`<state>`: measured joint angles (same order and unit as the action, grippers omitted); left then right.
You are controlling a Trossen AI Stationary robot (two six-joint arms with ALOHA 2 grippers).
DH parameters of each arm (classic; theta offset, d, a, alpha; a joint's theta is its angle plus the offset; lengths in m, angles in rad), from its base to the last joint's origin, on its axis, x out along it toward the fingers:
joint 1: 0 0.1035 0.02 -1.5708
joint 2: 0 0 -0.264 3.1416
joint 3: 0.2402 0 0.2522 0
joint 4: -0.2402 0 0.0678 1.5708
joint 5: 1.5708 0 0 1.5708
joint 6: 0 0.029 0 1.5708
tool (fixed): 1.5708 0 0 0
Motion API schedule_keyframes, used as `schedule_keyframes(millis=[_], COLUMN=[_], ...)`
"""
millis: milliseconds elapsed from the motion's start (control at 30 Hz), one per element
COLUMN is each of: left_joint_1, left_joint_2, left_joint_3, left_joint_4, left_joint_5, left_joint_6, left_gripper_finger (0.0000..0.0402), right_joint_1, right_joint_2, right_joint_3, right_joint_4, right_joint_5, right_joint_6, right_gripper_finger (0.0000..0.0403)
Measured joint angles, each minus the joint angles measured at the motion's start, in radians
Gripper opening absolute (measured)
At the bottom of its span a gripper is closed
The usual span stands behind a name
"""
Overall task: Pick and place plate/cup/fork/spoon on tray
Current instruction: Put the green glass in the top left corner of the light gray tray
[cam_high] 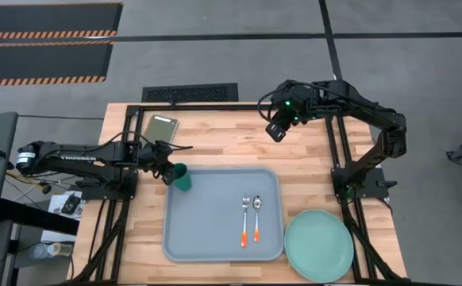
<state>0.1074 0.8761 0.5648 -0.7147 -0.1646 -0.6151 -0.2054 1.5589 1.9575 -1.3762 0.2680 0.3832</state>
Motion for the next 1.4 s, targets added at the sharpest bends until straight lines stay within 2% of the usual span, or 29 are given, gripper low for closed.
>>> schedule_keyframes(millis=[300, 967, 1200, 1400], left_joint_1=[0.000, -0.002, -0.002, -0.002], left_joint_2=[0.000, 0.001, 0.001, 0.001], left_joint_3=[0.061, 0.035, 0.035, 0.035], left_joint_4=[-0.055, -0.029, -0.030, -0.032], left_joint_5=[-0.024, 0.004, 0.046, 0.036], left_joint_6=[0.033, 0.019, 0.027, 0.027], left_gripper_finger=[0.0000, 0.0002, 0.0022, 0.0063], right_joint_1=[0.000, 0.000, 0.000, 0.000], right_joint_2=[0.000, 0.000, 0.000, 0.000], right_joint_3=[0.000, 0.000, 0.000, 0.000], right_joint_4=[0.000, 0.000, 0.000, 0.000], right_joint_5=[0.000, -0.001, -0.001, -0.005], right_joint_6=[0.000, 0.000, 0.000, 0.000], right_gripper_finger=[0.0172, 0.0172, 0.0172, 0.0172])
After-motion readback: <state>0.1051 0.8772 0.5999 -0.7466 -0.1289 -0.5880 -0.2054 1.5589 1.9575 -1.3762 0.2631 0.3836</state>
